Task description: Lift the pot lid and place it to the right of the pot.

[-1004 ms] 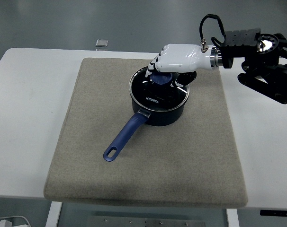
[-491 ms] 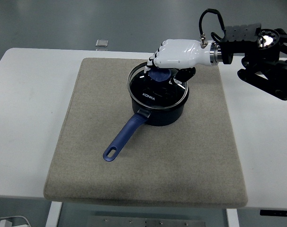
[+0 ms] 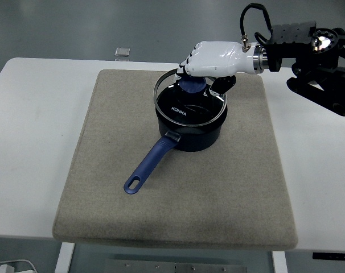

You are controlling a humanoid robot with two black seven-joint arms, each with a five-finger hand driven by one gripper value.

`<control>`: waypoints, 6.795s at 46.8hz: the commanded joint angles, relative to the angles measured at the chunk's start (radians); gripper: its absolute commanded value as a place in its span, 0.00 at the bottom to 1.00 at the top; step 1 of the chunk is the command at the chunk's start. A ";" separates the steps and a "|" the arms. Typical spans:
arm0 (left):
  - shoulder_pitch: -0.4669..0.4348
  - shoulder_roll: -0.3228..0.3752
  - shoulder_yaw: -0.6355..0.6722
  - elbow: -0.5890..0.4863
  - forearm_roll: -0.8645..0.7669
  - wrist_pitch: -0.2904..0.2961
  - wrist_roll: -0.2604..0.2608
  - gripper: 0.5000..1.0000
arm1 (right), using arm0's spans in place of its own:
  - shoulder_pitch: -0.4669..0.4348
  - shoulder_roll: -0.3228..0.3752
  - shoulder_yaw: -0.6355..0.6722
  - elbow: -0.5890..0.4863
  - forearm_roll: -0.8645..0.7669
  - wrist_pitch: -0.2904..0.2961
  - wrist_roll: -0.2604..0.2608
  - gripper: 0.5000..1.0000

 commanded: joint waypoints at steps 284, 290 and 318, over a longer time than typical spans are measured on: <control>0.000 0.000 0.000 0.000 0.000 0.000 0.000 1.00 | -0.244 -0.030 -0.071 -0.297 0.140 -0.022 0.000 0.81; 0.000 0.000 0.000 0.000 0.000 0.000 0.000 1.00 | -0.246 -0.030 -0.072 -0.297 0.140 -0.022 0.000 0.81; 0.000 0.000 0.000 0.000 0.000 0.000 0.000 1.00 | -0.230 -0.033 -0.077 -0.295 0.138 -0.020 0.000 0.81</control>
